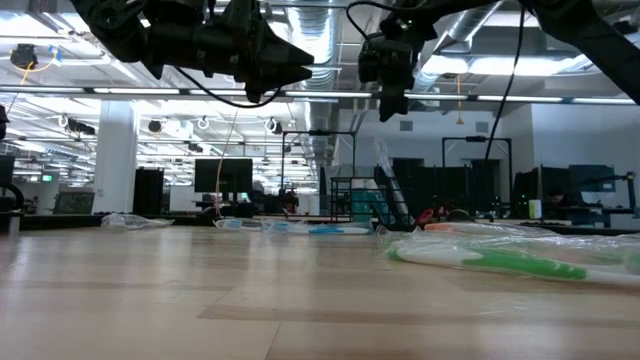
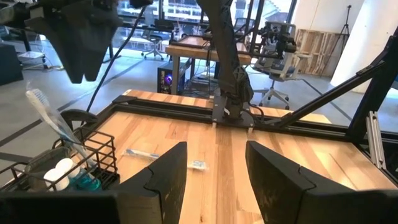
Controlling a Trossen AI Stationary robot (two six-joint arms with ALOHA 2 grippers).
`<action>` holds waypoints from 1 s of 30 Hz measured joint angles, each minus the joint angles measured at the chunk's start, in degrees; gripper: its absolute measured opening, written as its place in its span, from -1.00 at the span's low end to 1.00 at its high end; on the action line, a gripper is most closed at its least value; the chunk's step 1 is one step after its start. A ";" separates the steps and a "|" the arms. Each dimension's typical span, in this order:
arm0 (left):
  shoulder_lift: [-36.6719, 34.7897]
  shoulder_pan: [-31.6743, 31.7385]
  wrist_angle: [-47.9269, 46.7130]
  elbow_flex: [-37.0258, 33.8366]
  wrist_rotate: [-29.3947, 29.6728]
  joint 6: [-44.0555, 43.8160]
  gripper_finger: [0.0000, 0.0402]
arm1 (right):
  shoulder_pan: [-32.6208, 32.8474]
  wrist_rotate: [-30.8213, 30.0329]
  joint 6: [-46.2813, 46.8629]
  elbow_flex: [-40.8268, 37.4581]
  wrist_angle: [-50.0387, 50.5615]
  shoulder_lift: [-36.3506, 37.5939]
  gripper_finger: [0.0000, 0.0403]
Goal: Pick & Place toothbrushing station
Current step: Put the blue toothbrush into the mesh organizer
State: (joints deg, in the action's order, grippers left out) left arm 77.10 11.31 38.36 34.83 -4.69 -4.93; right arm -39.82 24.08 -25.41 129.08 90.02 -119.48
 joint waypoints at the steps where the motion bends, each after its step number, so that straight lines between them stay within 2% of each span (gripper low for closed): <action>1: -0.01 0.02 -0.06 0.00 -0.01 0.00 -0.22 | 0.39 0.34 0.04 0.00 0.00 0.09 -0.55; 10: -0.02 0.02 -0.08 0.00 -0.02 0.00 -0.22 | 5.51 2.45 1.68 0.01 0.00 0.95 -0.65; 13: 0.00 0.00 -0.49 0.00 0.00 0.00 -0.22 | 6.79 2.96 2.09 -3.23 -0.18 3.69 -0.65; 17: -0.01 0.02 -1.10 0.00 -0.01 0.01 -0.22 | 7.82 3.12 2.74 -17.05 -1.92 11.44 -0.65; 24: 0.00 0.02 -0.96 0.00 0.75 0.11 -0.22 | 9.19 2.80 11.50 -46.41 -19.85 28.82 -0.65; 30: 0.00 0.00 -0.88 0.00 0.72 0.13 -0.22 | 10.24 0.53 13.64 -58.84 -23.29 36.14 -0.65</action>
State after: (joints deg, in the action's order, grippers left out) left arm 77.10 11.31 37.47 34.83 -3.97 -4.80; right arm -29.58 24.61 -11.77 70.24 66.73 -83.34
